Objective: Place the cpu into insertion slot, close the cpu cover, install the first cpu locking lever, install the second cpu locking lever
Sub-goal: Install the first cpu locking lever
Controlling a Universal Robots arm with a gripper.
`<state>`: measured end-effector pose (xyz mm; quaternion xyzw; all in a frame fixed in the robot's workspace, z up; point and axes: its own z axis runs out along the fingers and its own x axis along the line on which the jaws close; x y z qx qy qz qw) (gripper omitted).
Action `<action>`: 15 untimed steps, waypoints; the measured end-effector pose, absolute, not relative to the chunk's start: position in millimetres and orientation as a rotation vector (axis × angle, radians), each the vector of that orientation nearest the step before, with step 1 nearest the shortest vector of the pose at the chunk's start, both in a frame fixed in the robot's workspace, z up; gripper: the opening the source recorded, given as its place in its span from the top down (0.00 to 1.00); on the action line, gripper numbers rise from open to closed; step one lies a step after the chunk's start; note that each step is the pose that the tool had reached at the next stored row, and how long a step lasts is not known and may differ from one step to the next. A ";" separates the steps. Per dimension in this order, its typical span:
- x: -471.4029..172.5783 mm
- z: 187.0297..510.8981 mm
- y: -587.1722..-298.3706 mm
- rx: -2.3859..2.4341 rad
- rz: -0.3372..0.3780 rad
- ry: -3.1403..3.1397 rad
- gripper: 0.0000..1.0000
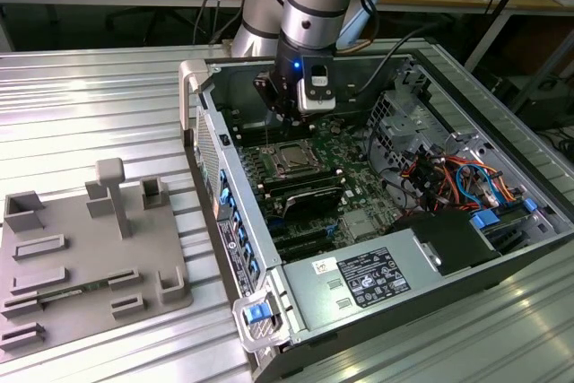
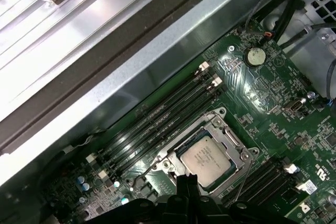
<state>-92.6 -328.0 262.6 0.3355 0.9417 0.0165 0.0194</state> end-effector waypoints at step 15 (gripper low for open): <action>-93.5 262.7 -330.3 1.038 0.051 2.924 0.89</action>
